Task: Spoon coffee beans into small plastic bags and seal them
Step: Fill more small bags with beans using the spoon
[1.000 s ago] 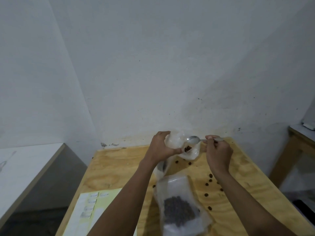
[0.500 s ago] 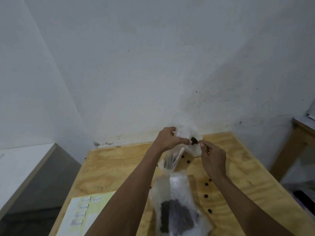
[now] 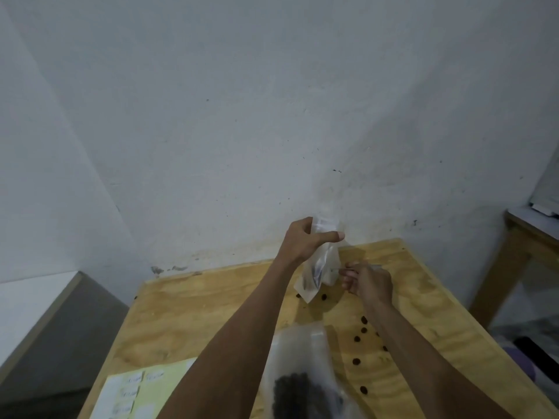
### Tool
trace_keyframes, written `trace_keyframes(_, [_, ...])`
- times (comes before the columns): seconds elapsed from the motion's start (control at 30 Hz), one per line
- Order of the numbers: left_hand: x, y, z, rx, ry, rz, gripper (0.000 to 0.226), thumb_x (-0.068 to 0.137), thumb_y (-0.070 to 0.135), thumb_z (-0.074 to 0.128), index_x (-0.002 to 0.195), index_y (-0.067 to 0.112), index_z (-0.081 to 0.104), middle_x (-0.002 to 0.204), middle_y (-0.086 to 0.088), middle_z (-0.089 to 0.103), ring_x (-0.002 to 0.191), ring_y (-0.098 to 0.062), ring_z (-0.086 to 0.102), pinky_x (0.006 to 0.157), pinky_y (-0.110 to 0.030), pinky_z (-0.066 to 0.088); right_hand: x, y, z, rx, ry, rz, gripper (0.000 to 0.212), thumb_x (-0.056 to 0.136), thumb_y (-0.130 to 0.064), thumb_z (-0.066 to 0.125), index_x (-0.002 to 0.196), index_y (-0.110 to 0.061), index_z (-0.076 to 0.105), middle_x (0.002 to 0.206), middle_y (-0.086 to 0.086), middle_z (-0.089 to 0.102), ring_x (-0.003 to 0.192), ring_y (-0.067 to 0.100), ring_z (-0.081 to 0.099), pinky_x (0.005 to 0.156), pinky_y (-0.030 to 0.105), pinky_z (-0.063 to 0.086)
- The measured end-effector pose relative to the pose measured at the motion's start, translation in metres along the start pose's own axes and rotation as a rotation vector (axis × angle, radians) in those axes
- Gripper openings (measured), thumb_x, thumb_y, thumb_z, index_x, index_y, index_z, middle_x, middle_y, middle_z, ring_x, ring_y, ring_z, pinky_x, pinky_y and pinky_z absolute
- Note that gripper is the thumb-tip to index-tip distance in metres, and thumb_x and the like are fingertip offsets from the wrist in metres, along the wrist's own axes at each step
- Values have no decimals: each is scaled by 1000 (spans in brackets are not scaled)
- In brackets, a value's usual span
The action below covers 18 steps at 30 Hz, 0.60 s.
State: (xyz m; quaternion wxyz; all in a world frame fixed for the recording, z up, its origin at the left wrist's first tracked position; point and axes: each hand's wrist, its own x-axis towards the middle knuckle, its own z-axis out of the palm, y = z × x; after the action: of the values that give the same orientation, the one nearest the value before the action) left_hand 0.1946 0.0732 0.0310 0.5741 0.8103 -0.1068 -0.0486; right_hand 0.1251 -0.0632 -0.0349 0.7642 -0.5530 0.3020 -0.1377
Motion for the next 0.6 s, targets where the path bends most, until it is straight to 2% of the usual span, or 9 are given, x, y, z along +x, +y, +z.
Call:
trace_keyframes(0.13, [1,1,3,39,-15,23,81,54,60,91,88,-6,60,78,-5,53,70,-18,51,64,-38,40,2,2,2,-7,8,8,14,92,-3,60,87,-1,73,75,14,77,70,30,71,64,37,59])
trace_keyframes(0.2, [-3,5,0,109,-44,52,73,59,56,90,82,-5,56,73,-4,49,65,-16,47,61,-33,37,4,3,3,-10,0,17,15,93,-3,59,89,0,73,76,14,77,71,30,72,66,37,60])
trace_keyframes(0.27, [-8,8,-6,211,-55,75,55,67,44,90,70,7,51,67,2,45,61,-12,42,56,-23,33,4,3,2,16,-12,37,15,93,0,58,91,3,73,77,17,77,68,28,71,63,35,59])
trace_keyframes(0.3, [-10,7,-10,258,-59,88,49,70,40,90,70,11,51,68,3,48,61,-14,45,55,-23,35,2,4,3,33,-12,47,14,93,0,59,91,4,72,77,18,76,66,28,69,60,34,57])
trace_keyframes(0.33, [-11,6,-14,310,-72,93,44,70,39,90,76,10,57,73,0,57,66,-18,53,58,-29,43,1,4,3,46,-2,54,13,93,0,60,90,5,72,76,19,76,64,28,69,59,33,57])
trace_keyframes(0.4, [-16,3,-23,404,-104,102,51,65,45,89,95,10,68,96,-7,71,87,-24,66,75,-44,55,-2,2,2,66,34,51,12,91,1,61,87,4,72,78,20,75,65,29,69,61,35,58])
trace_keyframes(0.47, [-19,-4,-33,463,-106,104,56,62,47,89,102,14,69,104,-7,71,96,-25,67,82,-49,56,-5,1,2,84,62,42,12,91,3,60,89,4,72,80,19,75,66,30,69,65,36,59])
trace_keyframes(0.53, [-24,-8,-42,498,-92,101,58,62,45,90,106,15,69,105,-5,71,97,-26,66,81,-45,56,-7,-1,0,84,64,24,13,91,2,60,93,4,72,81,18,76,65,29,69,66,36,61])
trace_keyframes(0.6, [-31,-11,-49,499,-69,101,59,63,40,92,113,19,68,108,2,70,97,-18,65,78,-33,55,-9,-4,-1,70,55,-2,13,92,0,59,94,3,72,81,17,76,65,28,69,63,34,61])
